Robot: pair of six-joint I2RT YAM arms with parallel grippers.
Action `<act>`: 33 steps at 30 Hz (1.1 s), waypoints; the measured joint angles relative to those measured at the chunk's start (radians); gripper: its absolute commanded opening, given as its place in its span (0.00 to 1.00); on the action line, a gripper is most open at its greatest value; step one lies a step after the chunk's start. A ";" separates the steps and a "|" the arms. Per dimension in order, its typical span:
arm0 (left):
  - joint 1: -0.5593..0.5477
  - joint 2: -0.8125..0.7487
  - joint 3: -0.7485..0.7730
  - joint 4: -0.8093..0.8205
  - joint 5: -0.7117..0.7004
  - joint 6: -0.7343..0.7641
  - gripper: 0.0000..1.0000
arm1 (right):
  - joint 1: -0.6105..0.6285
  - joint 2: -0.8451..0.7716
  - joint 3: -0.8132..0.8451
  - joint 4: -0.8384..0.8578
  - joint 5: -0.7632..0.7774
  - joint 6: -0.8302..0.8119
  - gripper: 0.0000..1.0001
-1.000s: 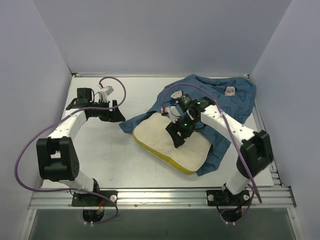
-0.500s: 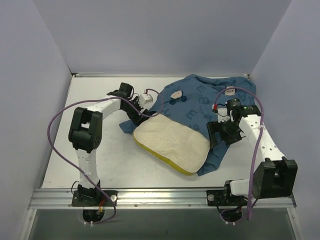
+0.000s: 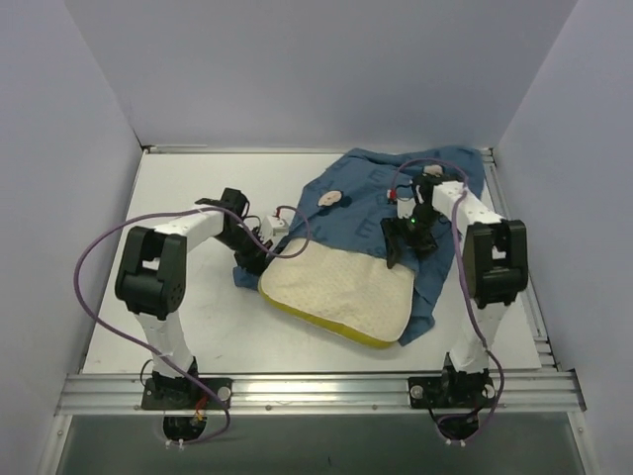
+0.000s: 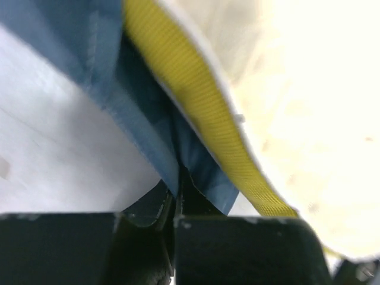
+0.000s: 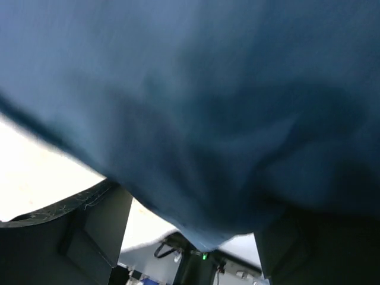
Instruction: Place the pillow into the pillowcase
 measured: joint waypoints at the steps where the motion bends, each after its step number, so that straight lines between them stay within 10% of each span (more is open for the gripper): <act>1: 0.007 -0.034 -0.035 -0.020 0.004 -0.004 0.00 | 0.020 0.057 0.060 -0.003 -0.006 0.000 0.75; 9: 0.045 -0.228 -0.184 -0.101 0.010 -0.109 0.00 | 0.094 0.276 0.443 0.073 -0.061 0.002 0.77; 20: 0.092 -0.183 -0.144 -0.096 0.026 -0.254 0.00 | -0.320 -0.050 0.043 0.066 -0.077 -0.058 0.76; 33: 0.092 -0.159 -0.087 -0.104 0.028 -0.280 0.00 | -0.270 0.187 0.027 0.142 -0.304 0.117 0.62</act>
